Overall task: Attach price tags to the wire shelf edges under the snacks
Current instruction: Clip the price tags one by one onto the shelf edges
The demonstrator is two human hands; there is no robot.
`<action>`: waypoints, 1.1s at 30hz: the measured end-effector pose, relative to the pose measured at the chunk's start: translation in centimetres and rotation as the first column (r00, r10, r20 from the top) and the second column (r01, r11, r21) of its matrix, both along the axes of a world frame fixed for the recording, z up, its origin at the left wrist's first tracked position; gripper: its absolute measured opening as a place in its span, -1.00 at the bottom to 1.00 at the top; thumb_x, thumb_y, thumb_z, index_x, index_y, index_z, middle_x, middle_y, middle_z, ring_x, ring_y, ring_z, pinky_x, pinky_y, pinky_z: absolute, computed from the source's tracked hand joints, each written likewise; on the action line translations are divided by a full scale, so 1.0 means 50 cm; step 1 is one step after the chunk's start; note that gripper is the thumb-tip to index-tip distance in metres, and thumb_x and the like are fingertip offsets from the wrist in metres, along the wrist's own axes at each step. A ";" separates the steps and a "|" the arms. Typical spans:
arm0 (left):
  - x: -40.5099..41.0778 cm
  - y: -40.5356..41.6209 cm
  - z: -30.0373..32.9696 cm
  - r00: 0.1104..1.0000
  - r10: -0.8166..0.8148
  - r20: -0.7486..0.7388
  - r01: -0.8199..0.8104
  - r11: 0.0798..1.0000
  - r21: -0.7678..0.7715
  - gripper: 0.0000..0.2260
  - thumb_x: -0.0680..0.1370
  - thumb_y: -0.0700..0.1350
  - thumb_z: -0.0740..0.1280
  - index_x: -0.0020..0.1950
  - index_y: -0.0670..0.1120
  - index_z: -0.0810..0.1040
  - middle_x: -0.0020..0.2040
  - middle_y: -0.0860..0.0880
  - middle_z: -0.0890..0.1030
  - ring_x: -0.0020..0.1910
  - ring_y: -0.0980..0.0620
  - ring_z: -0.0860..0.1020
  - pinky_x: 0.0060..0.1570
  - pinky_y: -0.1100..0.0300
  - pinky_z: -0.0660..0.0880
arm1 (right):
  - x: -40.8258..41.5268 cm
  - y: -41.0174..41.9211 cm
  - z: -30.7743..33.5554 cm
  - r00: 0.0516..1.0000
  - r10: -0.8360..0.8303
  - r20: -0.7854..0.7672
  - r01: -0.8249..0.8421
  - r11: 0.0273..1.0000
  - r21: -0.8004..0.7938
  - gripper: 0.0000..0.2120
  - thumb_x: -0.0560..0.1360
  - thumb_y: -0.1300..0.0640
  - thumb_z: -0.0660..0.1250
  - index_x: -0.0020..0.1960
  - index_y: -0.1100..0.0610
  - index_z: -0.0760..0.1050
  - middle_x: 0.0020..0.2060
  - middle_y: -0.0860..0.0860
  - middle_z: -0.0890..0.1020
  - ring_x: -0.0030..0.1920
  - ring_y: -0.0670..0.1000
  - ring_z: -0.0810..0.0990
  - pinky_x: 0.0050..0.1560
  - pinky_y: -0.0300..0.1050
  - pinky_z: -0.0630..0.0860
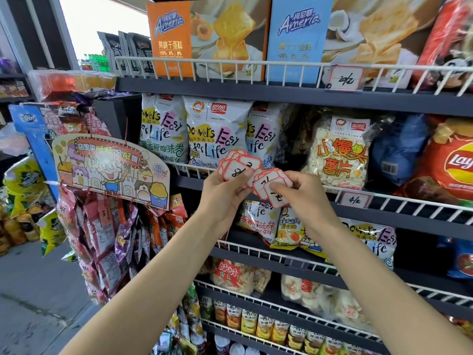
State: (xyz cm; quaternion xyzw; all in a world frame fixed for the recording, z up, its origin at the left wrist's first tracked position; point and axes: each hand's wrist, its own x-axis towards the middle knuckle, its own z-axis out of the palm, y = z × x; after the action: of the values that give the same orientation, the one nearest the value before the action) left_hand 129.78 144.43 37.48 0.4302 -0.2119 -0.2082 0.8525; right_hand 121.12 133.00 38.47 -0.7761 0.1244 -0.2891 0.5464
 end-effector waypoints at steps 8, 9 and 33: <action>-0.009 -0.014 -0.003 1.000 0.022 -0.015 -0.022 1.000 -0.001 -0.80 0.58 -0.22 0.23 0.11 -0.31 0.53 0.00 -0.23 0.64 -0.05 -0.09 0.62 0.08 0.06 0.55 | 0.011 0.002 -0.004 0.998 -0.056 0.011 0.056 0.998 0.010 -0.92 0.47 0.27 0.34 -0.14 0.14 0.60 -0.22 0.04 0.68 -0.24 -0.05 0.63 -0.18 -0.14 0.57; -0.011 -0.015 -0.002 1.000 0.015 -0.018 -0.015 1.000 -0.007 -0.77 0.60 -0.20 0.20 0.14 -0.32 0.52 0.03 -0.24 0.62 -0.02 -0.10 0.60 0.10 0.04 0.54 | 0.012 0.002 -0.004 0.998 -0.063 0.015 0.063 0.998 0.005 -0.91 0.47 0.27 0.34 -0.15 0.13 0.59 -0.21 0.04 0.68 -0.22 -0.03 0.64 -0.17 -0.12 0.58; 0.016 0.005 0.002 0.991 0.130 0.029 -0.132 0.988 0.084 -0.93 0.49 -0.34 0.35 -0.13 -0.19 0.54 -0.25 -0.06 0.68 -0.26 0.04 0.67 -0.12 0.17 0.61 | 0.005 -0.030 0.001 0.997 -0.076 0.023 0.076 0.997 -0.020 -0.95 0.44 0.27 0.33 -0.14 0.23 0.57 -0.18 0.22 0.65 -0.15 0.20 0.64 -0.08 0.17 0.61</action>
State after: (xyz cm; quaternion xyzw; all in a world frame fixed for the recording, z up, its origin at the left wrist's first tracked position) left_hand 130.57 144.69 37.58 0.4818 -0.1839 -0.1559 0.8425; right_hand 121.35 131.51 38.52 -0.7733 0.1448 -0.3194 0.5282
